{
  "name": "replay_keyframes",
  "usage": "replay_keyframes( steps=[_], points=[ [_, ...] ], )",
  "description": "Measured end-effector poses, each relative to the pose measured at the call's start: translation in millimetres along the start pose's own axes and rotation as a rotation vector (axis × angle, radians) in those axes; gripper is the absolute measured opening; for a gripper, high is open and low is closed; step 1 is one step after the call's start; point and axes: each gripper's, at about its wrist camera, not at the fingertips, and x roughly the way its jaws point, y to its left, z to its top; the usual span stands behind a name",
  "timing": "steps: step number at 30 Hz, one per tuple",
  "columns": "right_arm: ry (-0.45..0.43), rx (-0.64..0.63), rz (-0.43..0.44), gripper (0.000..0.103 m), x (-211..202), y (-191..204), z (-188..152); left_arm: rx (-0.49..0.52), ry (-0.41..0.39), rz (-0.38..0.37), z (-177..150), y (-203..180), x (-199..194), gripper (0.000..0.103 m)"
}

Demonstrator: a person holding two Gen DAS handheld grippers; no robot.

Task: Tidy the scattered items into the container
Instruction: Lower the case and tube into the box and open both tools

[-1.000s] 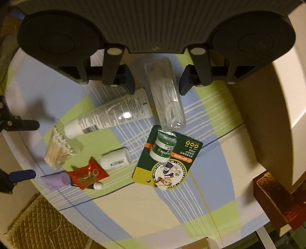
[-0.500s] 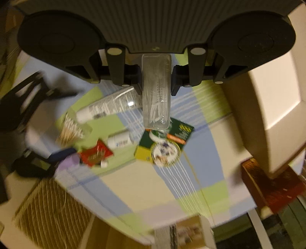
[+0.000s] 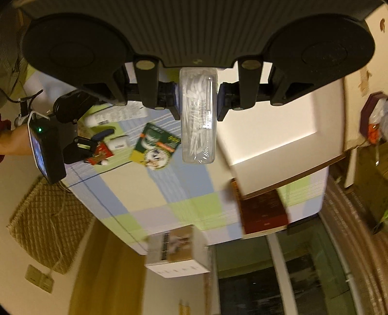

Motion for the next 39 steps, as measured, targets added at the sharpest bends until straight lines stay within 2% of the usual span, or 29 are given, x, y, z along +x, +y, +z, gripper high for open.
replay_keyframes(
  steps=[2,3,6,10,14,18,24,29,35,39],
  points=[
    [0.018,0.020,-0.014,0.054,1,1,2,-0.013,0.005,0.013,-7,9,-5,0.025],
    [0.030,0.033,-0.023,0.047,2,1,3,-0.022,0.008,0.020,-11,14,-7,0.025],
    [0.083,0.052,-0.023,0.036,2,6,7,-0.050,0.015,0.034,-23,27,-10,0.025],
    [0.123,0.079,-0.021,0.035,0,13,5,-0.087,0.014,0.046,-36,43,-17,0.025],
    [0.091,0.169,0.018,0.035,-14,14,4,-0.112,0.006,0.054,-48,55,-25,0.025],
    [0.018,0.224,0.032,0.035,-41,17,17,-0.139,-0.001,0.064,-56,66,-30,0.025],
    [-0.123,0.235,0.068,0.035,-83,34,70,-0.172,-0.018,0.084,-63,83,-39,0.025],
    [-0.212,0.252,0.148,0.035,-103,55,122,-0.198,-0.033,0.102,-65,97,-42,0.025],
    [-0.255,0.279,0.226,0.035,-92,81,179,-0.221,-0.049,0.116,-63,113,-42,0.025],
    [-0.236,0.325,0.264,0.035,-67,91,205,-0.248,-0.043,0.116,-62,126,-36,0.025]
  ],
)
